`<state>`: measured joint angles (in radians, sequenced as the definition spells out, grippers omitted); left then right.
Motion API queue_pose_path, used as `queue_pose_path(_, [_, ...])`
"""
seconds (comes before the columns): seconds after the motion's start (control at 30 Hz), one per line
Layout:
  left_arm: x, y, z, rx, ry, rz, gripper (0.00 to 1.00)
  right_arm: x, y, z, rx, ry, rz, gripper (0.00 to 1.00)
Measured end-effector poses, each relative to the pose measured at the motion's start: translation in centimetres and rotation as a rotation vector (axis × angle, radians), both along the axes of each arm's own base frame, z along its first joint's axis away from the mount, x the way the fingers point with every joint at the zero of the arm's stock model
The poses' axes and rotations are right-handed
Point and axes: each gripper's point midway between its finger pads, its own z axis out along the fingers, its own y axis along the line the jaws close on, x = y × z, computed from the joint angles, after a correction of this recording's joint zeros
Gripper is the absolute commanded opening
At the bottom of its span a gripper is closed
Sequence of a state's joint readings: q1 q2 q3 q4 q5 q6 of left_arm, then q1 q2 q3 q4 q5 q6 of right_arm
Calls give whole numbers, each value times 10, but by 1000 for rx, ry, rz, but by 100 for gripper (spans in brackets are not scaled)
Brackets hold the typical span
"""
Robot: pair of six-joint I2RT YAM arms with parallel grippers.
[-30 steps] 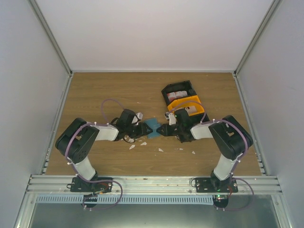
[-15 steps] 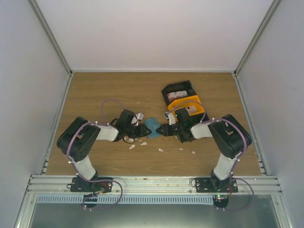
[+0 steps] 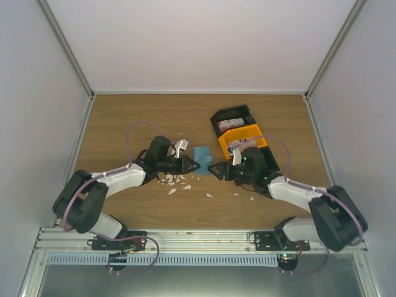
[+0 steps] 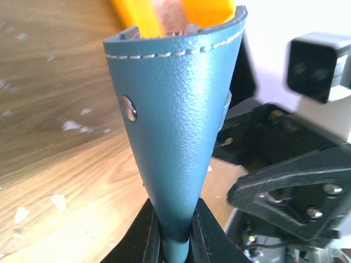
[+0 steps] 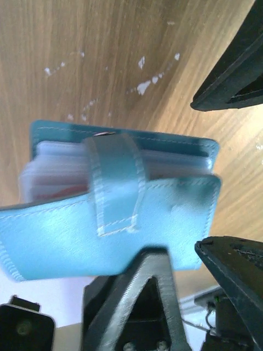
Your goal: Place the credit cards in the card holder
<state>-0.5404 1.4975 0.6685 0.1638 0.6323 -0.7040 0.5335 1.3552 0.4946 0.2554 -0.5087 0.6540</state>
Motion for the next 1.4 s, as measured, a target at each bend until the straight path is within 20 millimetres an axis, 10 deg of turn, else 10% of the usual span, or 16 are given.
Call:
queue_pose_path(0.33, [-4, -7, 103, -223, -71, -26, 4, -20, 0, 66, 268, -71, -28, 72])
queue_pose_path(0.73, [-9, -8, 121, -288, -62, -42, 5, -17, 14, 125, 402, -197, 29, 62])
queue_pose_path(0.93, [-13, -8, 128, -306, -62, -55, 8, -10, 19, 125, 394, -195, 25, 28])
queue_pose_path(1.07, [-9, -5, 126, -290, -75, -37, 29, -6, 20, 131, 397, -214, 23, 1])
queue_pose_path(1.2, [-3, 1, 124, -257, -98, 1, 61, -4, 24, 142, 363, -320, 60, 0])
queue_pose_path(1.4, [3, 29, 138, -178, -168, 111, 79, 8, 24, 144, 155, -564, 125, 1])
